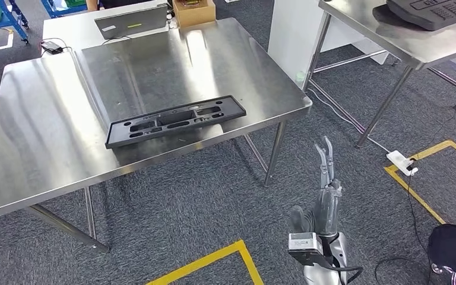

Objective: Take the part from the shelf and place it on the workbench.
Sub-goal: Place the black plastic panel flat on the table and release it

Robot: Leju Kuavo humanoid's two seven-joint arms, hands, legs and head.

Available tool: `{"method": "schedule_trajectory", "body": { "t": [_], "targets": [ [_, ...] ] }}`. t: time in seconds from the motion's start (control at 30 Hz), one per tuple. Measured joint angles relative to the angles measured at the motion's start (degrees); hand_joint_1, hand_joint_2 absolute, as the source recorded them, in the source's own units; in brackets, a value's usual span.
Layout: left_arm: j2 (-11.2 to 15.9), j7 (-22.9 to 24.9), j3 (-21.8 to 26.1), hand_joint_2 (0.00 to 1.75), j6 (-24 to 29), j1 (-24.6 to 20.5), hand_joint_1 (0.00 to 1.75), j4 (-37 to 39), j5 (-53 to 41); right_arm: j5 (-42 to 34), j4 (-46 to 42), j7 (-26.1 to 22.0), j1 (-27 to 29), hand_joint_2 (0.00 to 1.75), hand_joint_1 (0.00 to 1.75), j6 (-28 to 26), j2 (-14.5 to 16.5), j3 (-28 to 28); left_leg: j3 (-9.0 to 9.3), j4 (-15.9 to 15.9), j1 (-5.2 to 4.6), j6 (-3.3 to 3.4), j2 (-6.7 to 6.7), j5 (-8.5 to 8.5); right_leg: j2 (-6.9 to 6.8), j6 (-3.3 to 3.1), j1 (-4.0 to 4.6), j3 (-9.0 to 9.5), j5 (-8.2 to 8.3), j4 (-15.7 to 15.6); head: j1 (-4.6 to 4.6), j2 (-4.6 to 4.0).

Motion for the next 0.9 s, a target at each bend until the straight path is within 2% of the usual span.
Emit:
{"method": "schedule_trajectory", "body": {
  "t": [0.07,0.1,0.13,0.17,0.2,0.23,0.3,0.33,0.37,0.43,0.47,0.5,0.53,0.57,0.6,0.63,0.67,0.7,0.73,0.77,0.8,0.83,0.87,0.9],
  "targets": [
    [-0.04,0.0,0.15,0.0,0.0,0.05,0.0,0.01,0.0,0.01,0.02,0.0,0.0,0.0,0.0,0.03,0.06,-0.01,-1.7,6.43,0.47,-0.83,-0.02,-6.22,-0.14,-0.59,-0.09,-1.48,1.33,0.03,-0.07,0.0],
    [-0.06,0.01,0.21,0.0,0.0,0.05,0.0,0.02,-0.01,0.01,0.04,0.0,0.02,0.0,0.0,0.04,0.07,-0.01,-2.3,9.9,0.74,-1.21,-0.02,-8.29,-0.16,-0.58,-0.09,-2.24,2.01,0.11,-0.09,0.0],
    [-0.04,0.0,0.27,0.0,-0.01,0.04,0.0,0.02,-0.04,-0.04,0.07,0.0,0.04,0.0,0.0,0.06,0.07,-0.01,-2.4,12.42,1.02,-1.53,-0.01,-9.04,-0.19,-0.42,-0.12,-3.08,2.68,0.23,-0.08,0.0],
    [-0.03,-0.01,0.31,0.0,-0.03,0.04,0.0,0.02,-0.09,-0.11,0.1,0.0,0.08,0.0,0.0,0.06,0.07,-0.01,-1.7,13.31,1.29,-1.79,0.01,-8.38,-0.2,-0.2,-0.19,-3.96,3.3,0.45,-0.1,0.0],
    [-0.02,-0.01,0.34,0.0,-0.06,0.03,0.0,0.02,-0.17,-0.18,0.11,0.0,0.15,0.0,0.0,0.04,0.08,-0.03,-0.07,12.29,1.55,-1.99,0.02,-6.86,-0.19,0.1,-0.32,-4.83,3.83,0.75,-0.1,0.0],
    [-0.01,-0.02,0.35,0.0,-0.09,0.01,0.0,0.02,-0.28,-0.25,0.12,0.02,0.22,0.0,0.0,0.02,0.1,-0.07,2.56,9.37,1.78,-2.16,0.03,-5.33,-0.18,0.46,-0.45,-5.71,4.25,1.16,-0.12,0.0],
    [-0.01,-0.03,0.36,0.0,-0.16,-0.1,0.0,0.02,-0.6,-0.28,0.05,0.1,0.34,0.0,0.0,0.03,0.18,-0.23,8.26,1.66,1.83,-2.24,-0.12,-4.92,-0.19,1.32,-0.56,-7.04,4.9,1.92,-0.09,0.0],
    [-0.01,-0.07,0.36,0.0,-0.18,-0.15,0.0,0.02,-0.78,-0.28,0.02,0.15,0.36,0.0,0.0,0.11,0.24,-0.36,9.9,-1.03,1.68,-2.09,-0.2,-5.49,-0.27,1.76,-0.51,-7.39,5.26,2.15,-0.07,0.0],
    [-0.01,-0.1,0.36,0.0,-0.2,-0.18,0.0,0.02,-0.93,-0.28,-0.02,0.2,0.38,0.0,0.0,0.24,0.28,-0.46,10.46,-2.3,1.41,-1.75,-0.27,-6.09,-0.34,2.21,-0.5,-7.61,5.67,2.18,-0.05,0.0],
    [-0.02,-0.17,0.37,0.0,-0.2,-0.2,0.0,0.02,-1.1,-0.3,-0.04,0.24,0.37,0.0,0.0,0.52,0.39,-0.78,9.74,-2.67,1.07,-0.44,-0.13,-5.44,-0.42,3.1,-0.39,-7.88,6.49,2.08,-0.01,0.0],
    [-0.08,-0.18,0.38,0.0,-0.21,-0.26,0.0,0.02,-1.18,-0.34,-0.04,0.27,0.36,0.0,0.0,0.63,0.43,-0.98,9.21,-2.87,0.96,0.33,0.02,-4.8,-0.34,3.24,-0.4,-8.27,6.06,2.5,-0.03,0.0],
    [-0.12,-0.19,0.39,0.0,-0.2,-0.36,0.0,0.01,-1.26,-0.45,-0.03,0.33,0.34,0.0,0.0,0.75,0.46,-1.21,8.51,-3.11,0.93,1.09,0.21,-4.03,-0.23,3.05,-0.34,-8.98,4.54,3.92,0.03,0.0],
    [-0.16,-0.2,0.4,0.0,-0.17,-0.47,0.0,0.01,-1.33,-0.6,-0.03,0.44,0.3,0.0,0.0,0.87,0.48,-1.42,7.7,-3.27,0.91,1.61,0.38,-3.27,-0.12,2.62,-0.33,-9.84,2.24,6.25,0.09,0.0],
    [-0.18,-0.2,0.41,0.0,-0.09,-0.61,0.0,0.0,-1.45,-0.79,0.0,0.58,0.26,0.0,0.0,1.03,0.49,-1.62,6.83,-3.27,0.74,1.94,0.47,-2.57,-0.01,2.18,-0.34,-10.9,-0.65,9.66,0.13,0.0],
    [-0.16,-0.2,0.42,0.0,0.01,-0.75,0.0,-0.01,-1.6,-0.97,0.05,0.72,0.18,0.0,0.0,1.2,0.5,-1.82,5.9,-3.22,0.62,2.13,0.54,-1.83,0.05,2.0,-0.31,-11.77,-3.07,13.46,0.2,0.0],
    [-0.18,-0.2,0.43,0.0,0.12,-0.88,0.0,-0.01,-1.76,-1.09,0.13,0.83,0.09,0.0,0.0,1.32,0.51,-2.08,5.01,-3.18,0.46,2.16,0.59,-1.05,0.09,2.23,-0.29,-12.1,-4.29,16.6,0.2,0.0],
    [-0.22,-0.19,0.43,0.0,0.21,-1.03,0.0,-0.01,-1.95,-1.16,0.22,0.9,-0.01,0.0,0.0,1.41,0.51,-2.38,4.05,-3.13,0.31,2.17,0.64,-0.23,0.12,2.73,-0.29,-11.76,-4.43,18.57,0.21,0.0],
    [-0.28,-0.18,0.43,0.0,0.27,-1.18,0.0,-0.01,-2.11,-1.2,0.29,0.94,-0.08,0.0,0.0,1.48,0.51,-2.66,3.11,-3.08,0.17,2.11,0.67,0.6,0.13,3.34,-0.27,-10.33,-3.41,18.32,0.21,0.0],
    [-0.36,-0.14,0.43,0.0,0.33,-1.34,0.0,-0.01,-2.27,-1.25,0.33,0.97,-0.13,0.0,0.0,1.57,0.51,-2.9,2.27,-3.03,0.06,2.01,0.68,1.4,0.14,3.81,-0.26,-7.88,-2.05,16.0,0.21,0.0],
    [-0.42,-0.08,0.43,0.0,0.38,-1.5,0.0,-0.01,-2.39,-1.31,0.34,0.98,-0.19,0.0,0.0,1.73,0.5,-3.1,1.5,-2.97,-0.04,1.84,0.67,2.13,0.15,3.9,-0.24,-4.61,-1.34,11.82,0.21,0.0],
    [-0.48,-0.02,0.43,0.0,0.44,-1.66,0.0,-0.01,-2.51,-1.42,0.34,0.96,-0.25,0.0,0.0,1.92,0.52,-3.23,0.9,-2.88,-0.15,1.62,0.66,2.82,0.17,3.66,-0.06,-1.22,-1.36,6.98,0.19,0.0],
    [-0.5,0.02,0.43,0.0,0.49,-1.8,0.0,-0.01,-2.61,-1.58,0.34,0.92,-0.32,0.0,0.0,2.11,0.54,-3.34,0.53,-2.84,-0.24,1.35,0.67,3.38,0.19,3.22,0.11,1.07,-1.93,3.04,0.16,0.0],
    [-0.51,0.05,0.43,0.0,0.54,-1.93,0.0,-0.01,-2.67,-1.7,0.34,0.87,-0.36,0.0,0.0,2.29,0.55,-3.44,0.29,-2.86,-0.28,1.04,0.71,3.86,0.21,2.69,0.32,2.37,-2.63,0.41,0.11,0.0],
    [-0.52,0.05,0.43,0.0,0.58,-2.0,0.0,-0.01,-2.71,-1.89,0.36,0.82,-0.38,0.0,0.0,2.44,0.56,-3.57,0.15,-2.98,-0.24,0.67,0.74,4.29,0.23,2.17,0.56,2.57,-2.87,-0.61,0.08,0.0]
  ]
}}
